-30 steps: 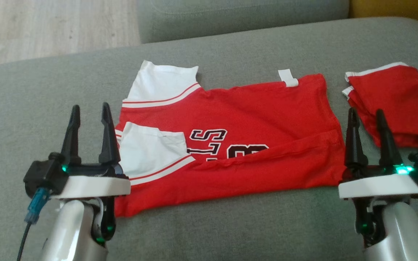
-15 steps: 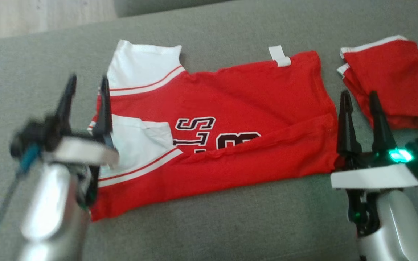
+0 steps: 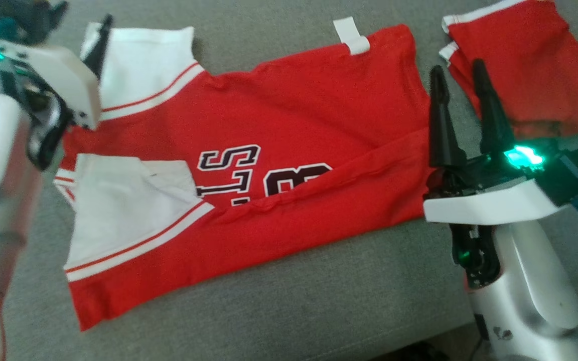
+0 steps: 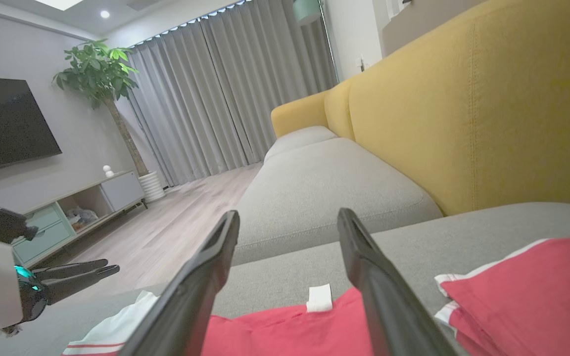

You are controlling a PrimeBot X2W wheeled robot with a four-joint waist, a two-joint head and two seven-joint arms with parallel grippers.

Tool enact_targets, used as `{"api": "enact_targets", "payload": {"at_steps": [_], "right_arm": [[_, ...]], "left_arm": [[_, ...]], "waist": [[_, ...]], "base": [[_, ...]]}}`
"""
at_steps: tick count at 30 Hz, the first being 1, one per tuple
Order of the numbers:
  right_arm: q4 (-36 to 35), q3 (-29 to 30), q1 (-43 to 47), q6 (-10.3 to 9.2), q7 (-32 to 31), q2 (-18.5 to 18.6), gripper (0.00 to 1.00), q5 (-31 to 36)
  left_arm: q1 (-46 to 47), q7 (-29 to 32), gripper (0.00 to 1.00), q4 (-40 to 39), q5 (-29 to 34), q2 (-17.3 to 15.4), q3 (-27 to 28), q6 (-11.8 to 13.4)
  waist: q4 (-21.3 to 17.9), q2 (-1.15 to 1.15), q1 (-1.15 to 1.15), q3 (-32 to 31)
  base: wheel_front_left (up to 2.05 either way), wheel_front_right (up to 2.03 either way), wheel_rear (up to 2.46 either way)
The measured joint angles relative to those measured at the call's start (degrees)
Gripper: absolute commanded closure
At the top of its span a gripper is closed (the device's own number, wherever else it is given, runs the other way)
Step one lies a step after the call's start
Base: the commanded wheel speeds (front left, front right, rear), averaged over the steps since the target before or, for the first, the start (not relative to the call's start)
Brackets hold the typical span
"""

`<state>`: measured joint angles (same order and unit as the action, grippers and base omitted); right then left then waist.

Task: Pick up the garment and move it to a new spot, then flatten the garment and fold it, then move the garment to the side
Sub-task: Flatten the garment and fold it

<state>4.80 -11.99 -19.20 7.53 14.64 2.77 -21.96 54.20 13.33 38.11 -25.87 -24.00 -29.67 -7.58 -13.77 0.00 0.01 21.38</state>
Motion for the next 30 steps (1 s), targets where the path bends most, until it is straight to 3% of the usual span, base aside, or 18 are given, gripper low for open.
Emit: {"api": "enact_targets", "payload": {"at_steps": [9,20,21,22,23,30], "right_arm": [[-1.8,-2.3,-0.7,0.0,0.0,0.0,0.0,-1.8],[-3.9,-0.1,-0.7,0.0,0.0,0.0,0.0,-2.2],[-4.1,0.0,-0.7,0.0,0.0,0.0,0.0,-2.2],[-4.2,0.2,-0.7,0.0,0.0,0.0,0.0,-2.2],[-4.2,0.8,-0.7,0.0,0.0,0.0,0.0,-2.2],[-3.4,3.3,-1.2,0.0,0.0,0.0,0.0,2.0]], "left_arm": [[6.9,0.2,0.0,13.4,-1.9,-1.6,-3.2,0.0],[10.1,3.2,0.0,18.6,-7.1,-2.2,-8.5,0.0],[10.2,3.3,0.05,18.7,-8.3,-2.2,-8.5,0.0],[10.2,3.7,0.2,18.8,-9.9,-2.2,-8.5,0.0],[10.2,5.5,1.0,18.2,-12.5,-2.0,-9.2,0.0],[10.0,3.3,1.0,16.6,-16.7,-1.7,-11.2,0.0]], "waist": [[-3.4,0.0,0.01,4.7],[-5.0,0.0,-0.01,6.0],[-5.0,0.0,-0.01,6.0],[-4.9,0.0,-0.01,6.1],[-4.7,0.0,-0.01,6.1],[-3.0,0.0,0.0,5.3]], "base": [[0.0,0.0,0.0],[0.0,0.0,0.0],[0.0,0.0,0.0],[0.0,0.0,0.0],[0.0,0.0,0.0],[0.0,0.0,0.0]]}}
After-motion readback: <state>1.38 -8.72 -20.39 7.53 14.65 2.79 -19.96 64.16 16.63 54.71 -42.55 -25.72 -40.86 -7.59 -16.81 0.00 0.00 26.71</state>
